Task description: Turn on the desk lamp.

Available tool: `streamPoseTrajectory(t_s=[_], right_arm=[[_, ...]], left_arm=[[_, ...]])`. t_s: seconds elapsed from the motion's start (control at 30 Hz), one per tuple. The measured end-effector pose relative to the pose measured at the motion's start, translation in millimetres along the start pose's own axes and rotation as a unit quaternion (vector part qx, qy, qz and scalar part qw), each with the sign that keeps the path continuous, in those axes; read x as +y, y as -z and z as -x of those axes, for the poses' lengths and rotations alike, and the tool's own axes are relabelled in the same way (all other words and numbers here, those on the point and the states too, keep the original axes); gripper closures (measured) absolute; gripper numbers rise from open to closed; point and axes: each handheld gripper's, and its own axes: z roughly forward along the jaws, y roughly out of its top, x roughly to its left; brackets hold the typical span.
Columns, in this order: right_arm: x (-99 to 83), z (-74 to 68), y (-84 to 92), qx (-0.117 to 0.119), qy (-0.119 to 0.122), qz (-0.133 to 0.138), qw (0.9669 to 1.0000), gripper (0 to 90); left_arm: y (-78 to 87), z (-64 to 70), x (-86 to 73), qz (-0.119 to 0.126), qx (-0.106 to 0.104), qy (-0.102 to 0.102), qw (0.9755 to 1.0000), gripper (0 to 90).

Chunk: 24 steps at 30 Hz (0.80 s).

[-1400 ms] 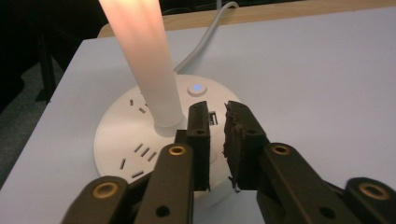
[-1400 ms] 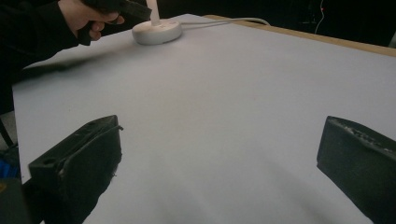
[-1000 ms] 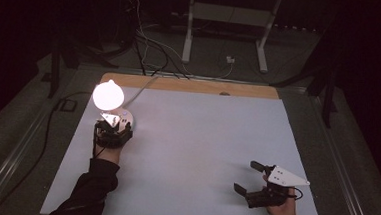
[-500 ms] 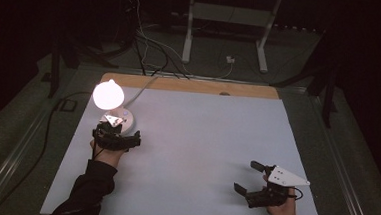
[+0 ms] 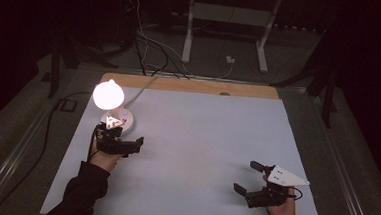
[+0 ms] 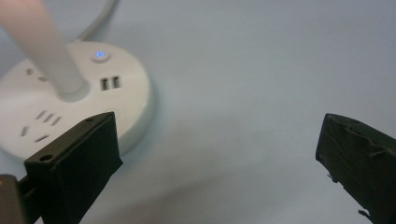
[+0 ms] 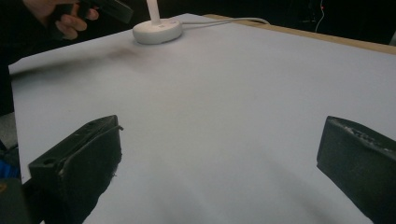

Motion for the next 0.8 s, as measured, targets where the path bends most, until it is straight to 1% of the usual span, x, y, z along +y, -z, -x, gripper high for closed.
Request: streamPoseTrajectory(t_s=[0.03,0.13,0.17,0.27,0.3,0.37,0.43,0.5,0.53,0.6,0.63,0.7,0.8], right_arm=[[0.2,0.0,-0.2,0.001,0.0,-0.001,1.0,0.0],[0.3,-0.5,-0.4,0.0,0.002,-0.001,1.0,0.0],[0.3,-0.6,-0.5,-0.001,0.002,-0.002,1.0,0.0],[0.3,-1.0,-0.7,-0.002,0.003,-0.003,1.0,0.0],[0.2,-1.0,-0.9,-0.001,0.003,-0.003,1.0,0.0],[0.1,-1.0,-1.0,-0.002,0.003,-0.004,1.0,0.0],[0.1,-1.2,-1.1,-0.002,0.003,-0.004,1.0,0.0],[0.1,-1.5,-1.2,-0.002,0.004,-0.005,1.0,0.0],[0.2,-1.7,-1.3,-0.002,0.004,-0.005,1.0,0.0],[0.2,-1.9,-1.3,-0.002,0.004,-0.006,1.0,0.0],[0.2,-2.0,-1.4,-0.002,0.004,-0.006,1.0,0.0],[0.0,-1.7,-1.6,-0.002,0.005,-0.006,1.0,0.0],[-0.2,-1.7,-2.2,-0.002,0.004,-0.007,1.0,0.0]], left_arm=[[2.6,-0.4,0.5,0.001,-0.011,-0.006,0.9999,0.3],[9.1,-1.9,1.2,-0.001,-0.036,-0.011,0.9993,0.3],[10.9,-2.4,1.2,-0.004,-0.051,-0.01,0.9986,0.3],[16.5,-1.2,-1.0,-0.009,-0.084,-0.023,0.9962,0.3],[17.8,-0.6,-2.0,-0.01,-0.089,-0.029,0.9955,0.3],[20.5,2.2,-5.9,-0.013,-0.105,-0.044,0.9935,0.3],[22.3,4.0,-8.8,-0.016,-0.114,-0.051,0.992,0.3],[24.8,6.7,-11.7,-0.019,-0.127,-0.061,0.9898,0.3],[26.1,8.3,-13.0,-0.018,-0.135,-0.067,0.9884,0.3],[28.7,10.6,-15.1,-0.013,-0.146,-0.075,0.9864,0.3],[29.9,12.0,-16.6,-0.013,-0.158,-0.081,0.9841,0.3],[31.8,14.4,-19.4,-0.011,-0.164,-0.09,0.9823,0.3],[33.8,16.8,-23.5,-0.008,-0.185,-0.101,0.9774,0.3]])
